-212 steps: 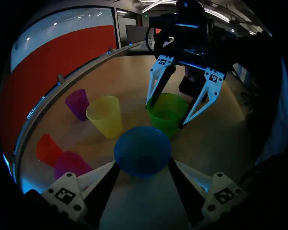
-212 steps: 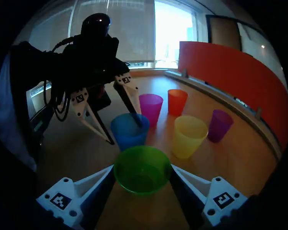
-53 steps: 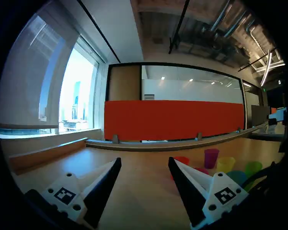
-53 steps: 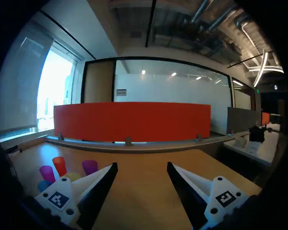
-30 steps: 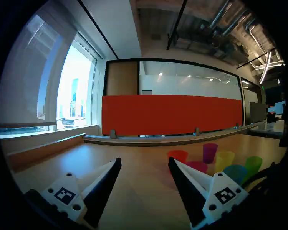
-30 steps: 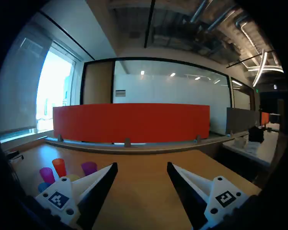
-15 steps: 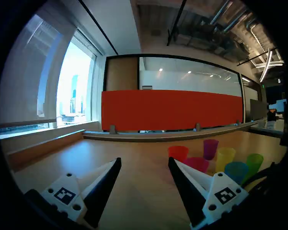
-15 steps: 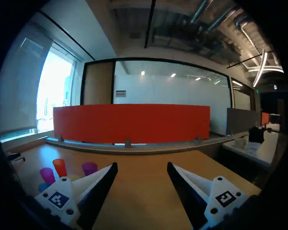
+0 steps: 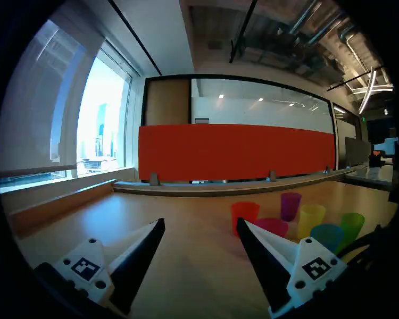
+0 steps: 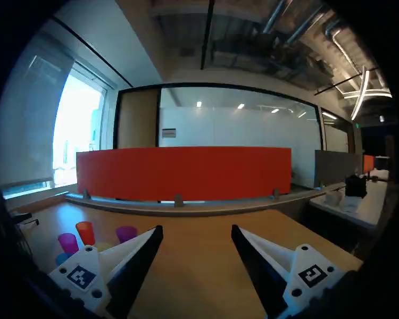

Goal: Pour water

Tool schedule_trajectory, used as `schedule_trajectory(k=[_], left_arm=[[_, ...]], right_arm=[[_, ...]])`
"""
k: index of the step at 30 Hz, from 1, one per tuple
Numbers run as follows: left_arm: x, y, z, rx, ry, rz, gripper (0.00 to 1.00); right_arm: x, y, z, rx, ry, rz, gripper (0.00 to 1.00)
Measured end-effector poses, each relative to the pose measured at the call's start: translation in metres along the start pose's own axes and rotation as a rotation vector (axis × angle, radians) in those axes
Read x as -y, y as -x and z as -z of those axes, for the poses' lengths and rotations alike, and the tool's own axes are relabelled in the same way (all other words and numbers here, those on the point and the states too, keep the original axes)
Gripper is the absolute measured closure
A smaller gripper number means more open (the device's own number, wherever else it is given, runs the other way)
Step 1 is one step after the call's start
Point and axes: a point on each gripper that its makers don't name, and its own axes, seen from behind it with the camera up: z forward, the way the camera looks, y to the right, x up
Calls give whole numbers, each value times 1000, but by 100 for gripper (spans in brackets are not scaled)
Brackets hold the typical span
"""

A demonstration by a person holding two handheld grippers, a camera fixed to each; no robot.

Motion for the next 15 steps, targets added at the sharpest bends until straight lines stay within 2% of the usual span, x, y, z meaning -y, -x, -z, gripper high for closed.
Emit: schedule_trajectory(k=[8, 15], left_arm=[[0, 1, 0, 0, 0, -1, 0], [0, 0, 0, 0, 0, 0, 0]], right_arm=[[-3, -1, 7, -30, -20, 11, 0], [-1, -4, 10, -65, -52, -7, 0]])
